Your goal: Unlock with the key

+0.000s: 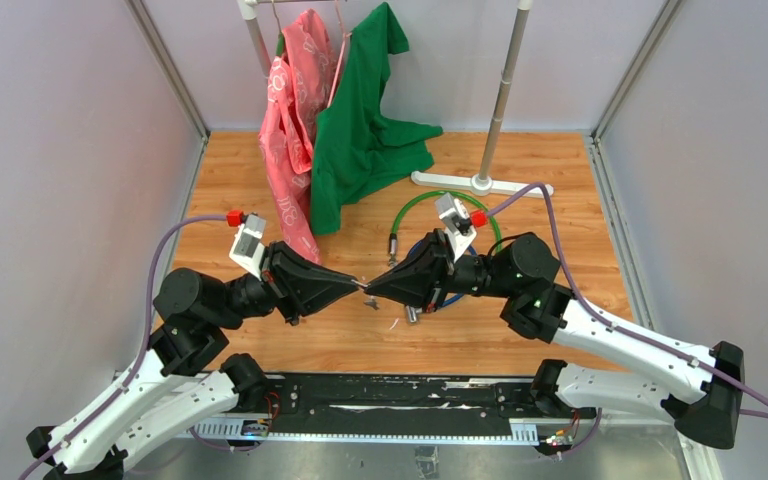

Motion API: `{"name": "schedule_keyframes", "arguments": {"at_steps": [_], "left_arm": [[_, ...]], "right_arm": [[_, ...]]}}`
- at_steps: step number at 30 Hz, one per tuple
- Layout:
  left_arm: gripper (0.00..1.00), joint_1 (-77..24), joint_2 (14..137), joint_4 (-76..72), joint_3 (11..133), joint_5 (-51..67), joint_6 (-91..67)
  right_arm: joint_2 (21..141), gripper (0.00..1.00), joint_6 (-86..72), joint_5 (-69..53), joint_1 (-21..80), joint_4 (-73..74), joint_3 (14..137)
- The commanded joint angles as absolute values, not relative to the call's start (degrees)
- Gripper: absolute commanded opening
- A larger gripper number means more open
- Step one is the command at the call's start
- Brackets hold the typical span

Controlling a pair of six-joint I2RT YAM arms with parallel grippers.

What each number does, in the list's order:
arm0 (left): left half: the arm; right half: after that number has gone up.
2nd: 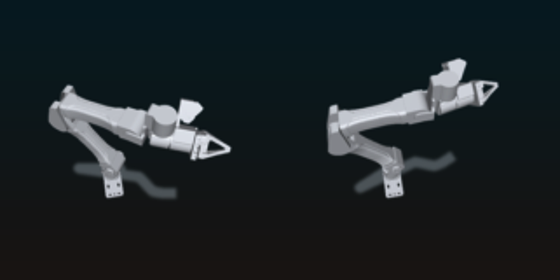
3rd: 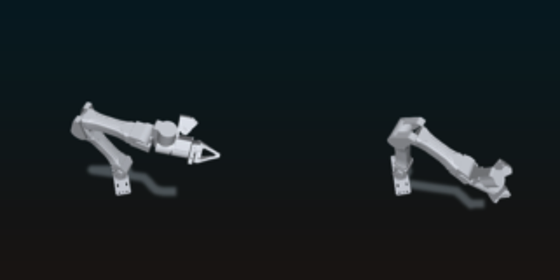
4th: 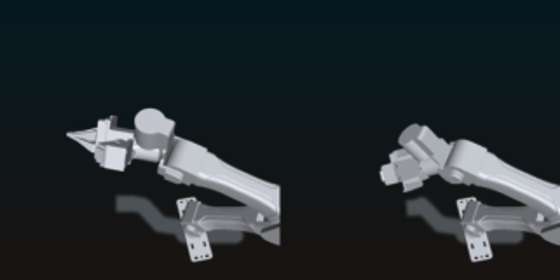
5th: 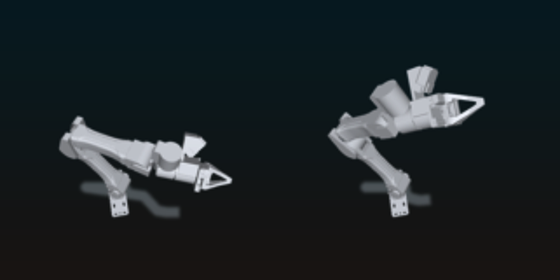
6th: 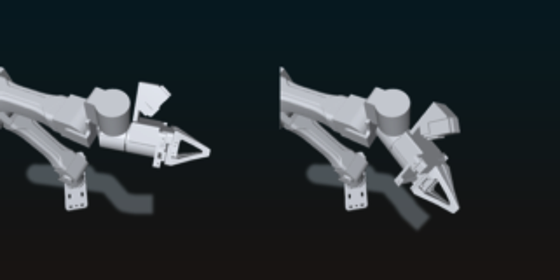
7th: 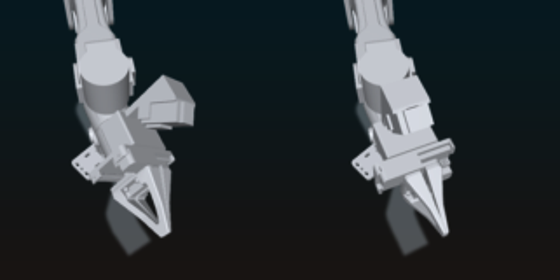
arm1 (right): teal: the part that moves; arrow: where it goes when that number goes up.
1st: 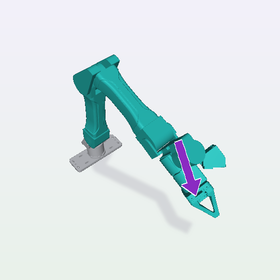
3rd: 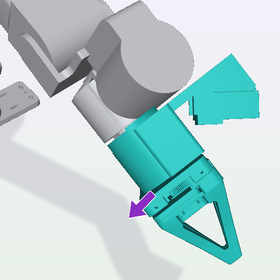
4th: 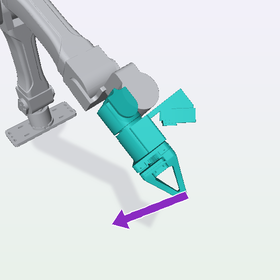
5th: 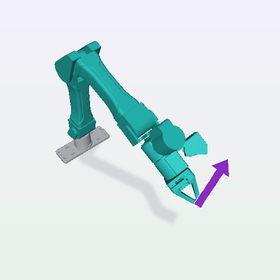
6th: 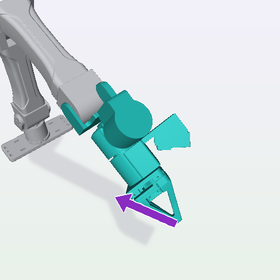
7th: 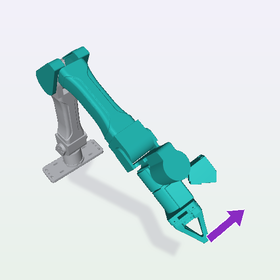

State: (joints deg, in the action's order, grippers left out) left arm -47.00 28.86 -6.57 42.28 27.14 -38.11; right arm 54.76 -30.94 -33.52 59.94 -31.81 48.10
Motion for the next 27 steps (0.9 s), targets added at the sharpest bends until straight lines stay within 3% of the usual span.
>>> {"name": "schedule_keyframes", "arguments": {"at_steps": [1, 3, 4, 8, 9, 15, 27], "left_arm": [[0.0, -47.2, 28.7, -8.0, 41.4, 26.0, -38.0], [0.0, -47.1, 28.7, -7.9, 41.3, 25.6, -37.8], [0.08, -47.1, 28.7, -8.0, 41.3, 25.4, -37.8], [0.61, -47.1, 29.3, -7.8, 41.3, 25.5, -37.6], [0.7, -47.1, 29.4, -7.3, 41.4, 25.3, -37.2], [0.99, -47.1, 30.2, 4.1, 44.4, 19.4, -31.6], [1.0, -47.1, 44.4, 18.8, 48.4, 5.0, -27.1]], "right_arm": [[54.0, 0.0, -28.9, -37.3, 61.3, -29.9, 49.6], [53.5, 0.0, -28.4, -36.4, 61.3, -28.7, 49.4], [52.9, 0.0, -28.0, -35.6, 61.3, -28.1, 49.0], [49.5, 0.0, -25.9, -30.1, 61.3, -25.6, 46.6], [48.4, 0.0, -25.4, -28.5, 61.3, -24.6, 46.0], [42.8, 0.0, -22.6, -17.1, 61.3, -16.4, 43.1], [38.4, 0.0, -20.5, 4.0, 61.3, -1.0, 41.8]]}}
